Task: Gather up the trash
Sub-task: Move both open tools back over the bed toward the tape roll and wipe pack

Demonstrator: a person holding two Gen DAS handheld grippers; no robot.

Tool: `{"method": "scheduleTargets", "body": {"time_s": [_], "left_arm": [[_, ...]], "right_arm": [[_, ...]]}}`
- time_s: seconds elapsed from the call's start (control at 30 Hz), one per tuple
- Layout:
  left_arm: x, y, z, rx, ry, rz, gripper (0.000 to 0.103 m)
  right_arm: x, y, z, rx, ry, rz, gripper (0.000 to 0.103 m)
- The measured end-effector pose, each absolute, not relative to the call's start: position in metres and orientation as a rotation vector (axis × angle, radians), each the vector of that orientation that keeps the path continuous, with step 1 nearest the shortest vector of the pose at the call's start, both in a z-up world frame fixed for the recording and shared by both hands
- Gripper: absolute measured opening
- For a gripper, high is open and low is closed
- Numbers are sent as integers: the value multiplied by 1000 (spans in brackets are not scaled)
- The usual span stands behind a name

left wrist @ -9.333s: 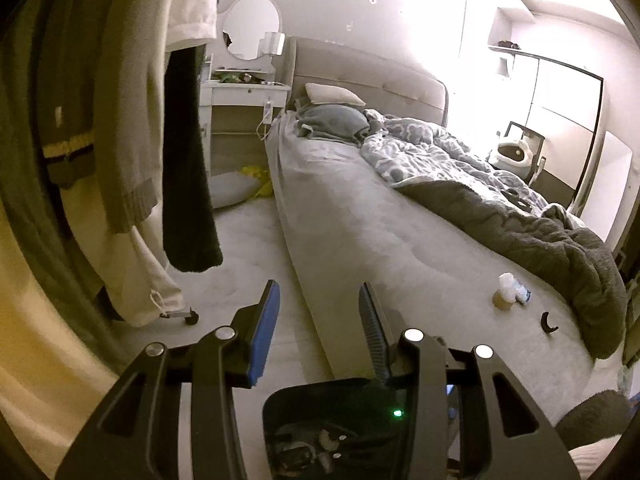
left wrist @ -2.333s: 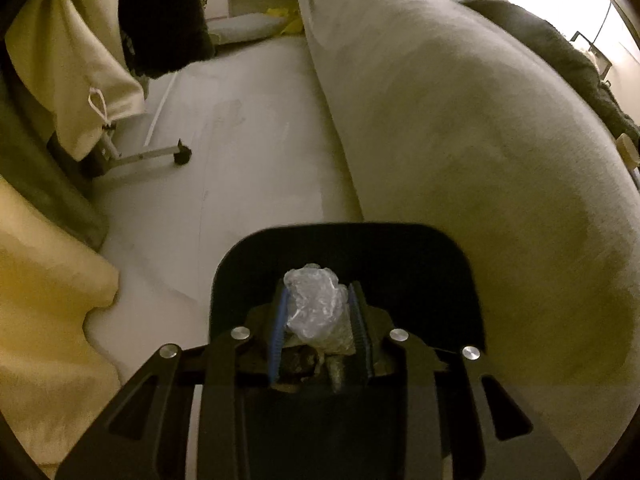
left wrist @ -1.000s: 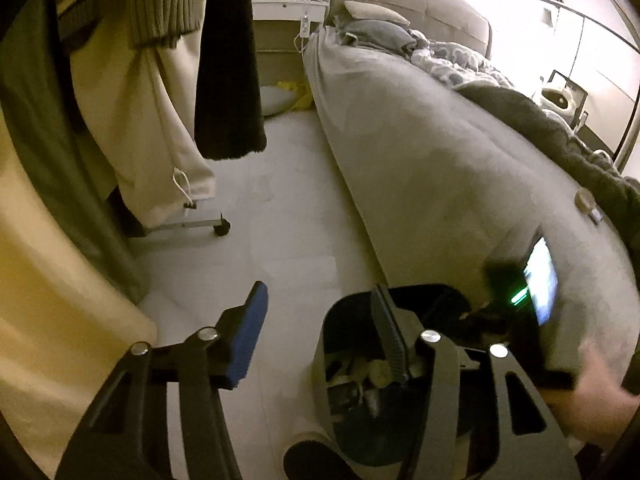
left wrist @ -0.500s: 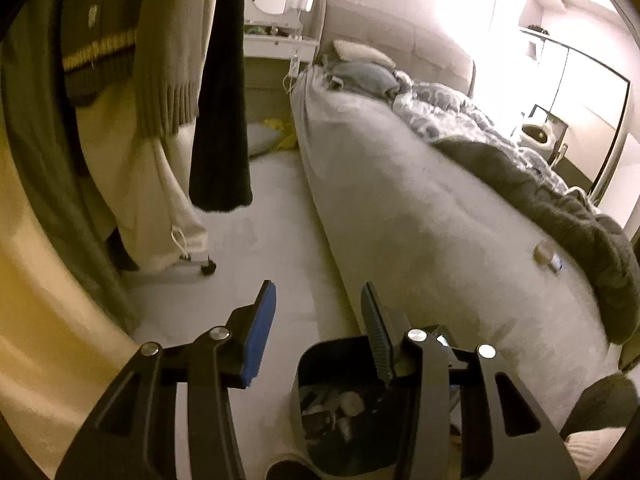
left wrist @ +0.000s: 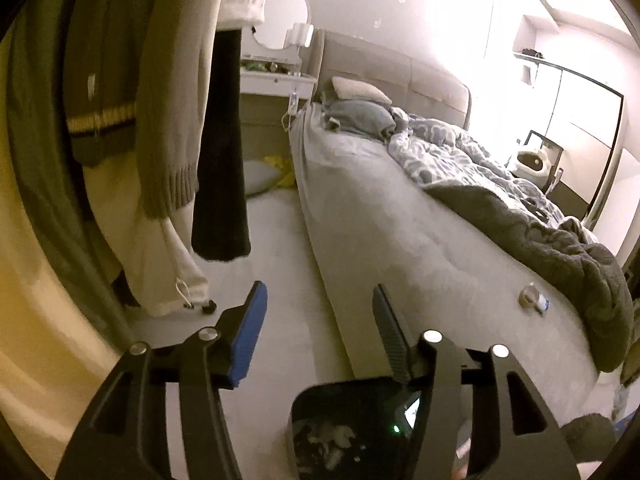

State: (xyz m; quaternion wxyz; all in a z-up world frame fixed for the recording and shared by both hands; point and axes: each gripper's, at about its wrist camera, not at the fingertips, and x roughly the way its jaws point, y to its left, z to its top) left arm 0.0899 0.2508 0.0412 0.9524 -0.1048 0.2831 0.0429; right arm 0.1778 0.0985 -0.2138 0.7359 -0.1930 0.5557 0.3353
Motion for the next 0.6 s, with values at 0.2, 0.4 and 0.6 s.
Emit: {"method": "scheduleTargets", "body": {"time_s": [0.2, 0.4, 0.6], "left_arm": [[103, 236, 56, -215, 528, 79, 72], [120, 209, 59, -207, 509, 49, 91], [140, 171, 60, -175, 502, 20, 99]], "right_arm": [[180, 85, -166, -375, 1112, 777, 65], [190, 58, -106, -340, 956, 774, 81], [211, 23, -63, -325, 857, 738, 95]]}}
